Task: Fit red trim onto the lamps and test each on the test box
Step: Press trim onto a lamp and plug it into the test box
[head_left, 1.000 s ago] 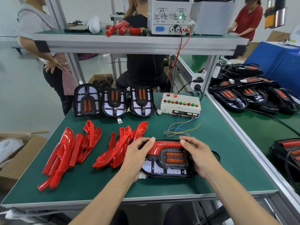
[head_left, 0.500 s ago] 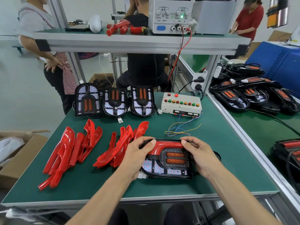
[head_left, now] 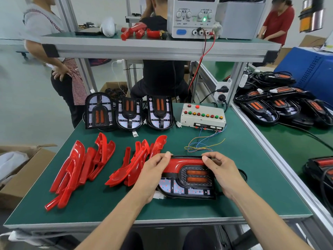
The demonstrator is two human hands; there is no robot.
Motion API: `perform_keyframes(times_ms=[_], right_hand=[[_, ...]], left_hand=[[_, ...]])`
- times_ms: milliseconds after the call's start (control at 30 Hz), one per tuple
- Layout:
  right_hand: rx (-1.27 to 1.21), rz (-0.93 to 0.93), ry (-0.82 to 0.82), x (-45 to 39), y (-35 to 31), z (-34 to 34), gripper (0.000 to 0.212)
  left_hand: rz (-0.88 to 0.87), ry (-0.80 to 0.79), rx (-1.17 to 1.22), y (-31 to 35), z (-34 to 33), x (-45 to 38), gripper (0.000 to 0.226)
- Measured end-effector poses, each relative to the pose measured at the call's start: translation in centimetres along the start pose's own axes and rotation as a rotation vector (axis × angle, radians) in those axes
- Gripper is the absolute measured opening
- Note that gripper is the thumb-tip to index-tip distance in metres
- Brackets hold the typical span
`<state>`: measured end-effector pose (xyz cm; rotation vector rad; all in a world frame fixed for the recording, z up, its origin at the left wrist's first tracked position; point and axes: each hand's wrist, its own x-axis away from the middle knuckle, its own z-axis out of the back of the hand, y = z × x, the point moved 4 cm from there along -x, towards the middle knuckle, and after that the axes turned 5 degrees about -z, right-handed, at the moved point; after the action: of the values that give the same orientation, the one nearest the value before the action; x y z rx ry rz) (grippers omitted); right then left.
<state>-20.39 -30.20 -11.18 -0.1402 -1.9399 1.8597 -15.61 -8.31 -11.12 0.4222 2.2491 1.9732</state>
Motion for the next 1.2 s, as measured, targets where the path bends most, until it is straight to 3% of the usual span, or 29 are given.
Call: perform_keyframes(times_ms=[67, 233, 700, 933, 1200], right_hand=[[-0.086, -0.050, -0.003, -0.1, 0.3, 0.1, 0.011], [-0.277, -0.117, 0.005, -0.3, 0.7, 0.5, 0.007], [-0.234, -0.040, -0.004, 0.5, 0.6, 1.8, 0.009], [-0.157, -0.014, -0.023, 0.8, 0.2, 1.7, 0.010], [-0.136, 0.048, 0.092, 0.9, 0.5, 1.7, 0.005]], left_hand=[[0.100, 0.000, 0.096, 0.0, 0.2, 0.2, 0.033], [0.073, -0.097, -0.015, 0.2, 0.5, 0.6, 0.023], [0.174, -0.126, 0.150, 1.1, -0.1, 0.8, 0.022], [0.151, -0.053, 0.090, 1.1, 0.0, 0.7, 0.022], [0.140, 0.006, 0.008, 0.0, -0.3, 0.6, 0.027]])
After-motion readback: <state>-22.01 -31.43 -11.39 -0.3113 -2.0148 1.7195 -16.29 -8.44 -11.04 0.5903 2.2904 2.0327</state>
